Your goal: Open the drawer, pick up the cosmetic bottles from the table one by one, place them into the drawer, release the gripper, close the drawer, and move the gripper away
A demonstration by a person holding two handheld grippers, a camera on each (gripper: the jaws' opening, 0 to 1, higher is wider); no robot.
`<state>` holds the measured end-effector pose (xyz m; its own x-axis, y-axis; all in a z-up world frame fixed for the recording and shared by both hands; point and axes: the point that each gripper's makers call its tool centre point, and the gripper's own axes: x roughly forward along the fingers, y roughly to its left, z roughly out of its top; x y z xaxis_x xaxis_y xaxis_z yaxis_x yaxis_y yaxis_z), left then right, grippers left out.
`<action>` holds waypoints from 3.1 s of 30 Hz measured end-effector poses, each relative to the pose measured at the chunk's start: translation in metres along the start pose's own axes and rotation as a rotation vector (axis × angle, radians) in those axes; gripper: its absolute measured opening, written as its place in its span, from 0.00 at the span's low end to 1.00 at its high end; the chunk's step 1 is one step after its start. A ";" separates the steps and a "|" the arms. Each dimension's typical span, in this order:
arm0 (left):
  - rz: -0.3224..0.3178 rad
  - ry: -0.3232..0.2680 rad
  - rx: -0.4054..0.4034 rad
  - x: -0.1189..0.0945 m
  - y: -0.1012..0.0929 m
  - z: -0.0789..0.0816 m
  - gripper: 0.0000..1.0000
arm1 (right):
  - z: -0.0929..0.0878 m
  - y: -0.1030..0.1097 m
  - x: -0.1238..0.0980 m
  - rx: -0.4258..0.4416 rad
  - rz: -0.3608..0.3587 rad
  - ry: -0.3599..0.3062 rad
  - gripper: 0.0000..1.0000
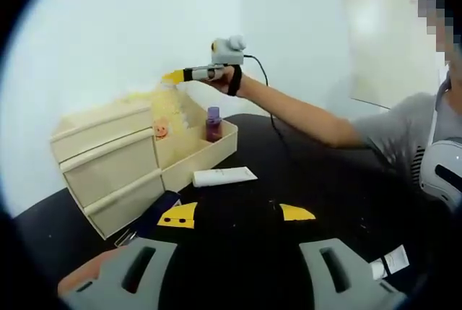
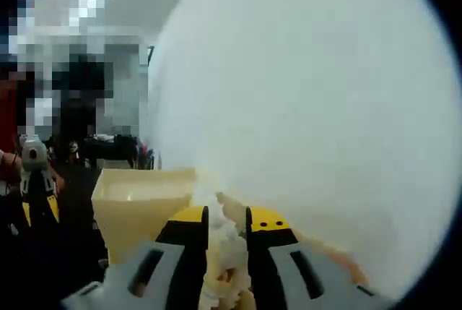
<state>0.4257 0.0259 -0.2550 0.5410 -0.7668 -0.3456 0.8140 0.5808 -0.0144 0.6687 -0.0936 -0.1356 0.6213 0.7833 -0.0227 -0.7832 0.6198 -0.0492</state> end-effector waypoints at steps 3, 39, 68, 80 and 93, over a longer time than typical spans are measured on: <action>0.000 -0.003 0.000 -0.001 0.000 0.001 0.37 | -0.013 0.000 -0.015 0.122 -0.016 0.101 0.08; 0.026 -0.024 -0.019 -0.020 -0.004 -0.001 0.36 | -0.073 0.005 0.011 0.066 -0.045 0.326 0.04; 0.277 -0.207 -0.052 -0.139 -0.023 0.042 0.37 | 0.044 0.106 -0.078 -0.183 -0.025 0.193 0.17; 0.277 -0.249 -0.034 -0.149 -0.058 0.058 0.37 | 0.063 0.136 -0.134 -0.229 -0.038 0.209 0.18; 0.267 -0.266 -0.048 -0.130 -0.086 0.053 0.37 | 0.032 0.183 -0.175 -0.298 0.035 0.262 0.22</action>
<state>0.2964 0.0609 -0.1591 0.7739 -0.6273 -0.0874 0.6295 0.7770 -0.0029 0.4157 -0.1153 -0.1084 0.6094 0.7410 -0.2820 -0.7868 0.5213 -0.3305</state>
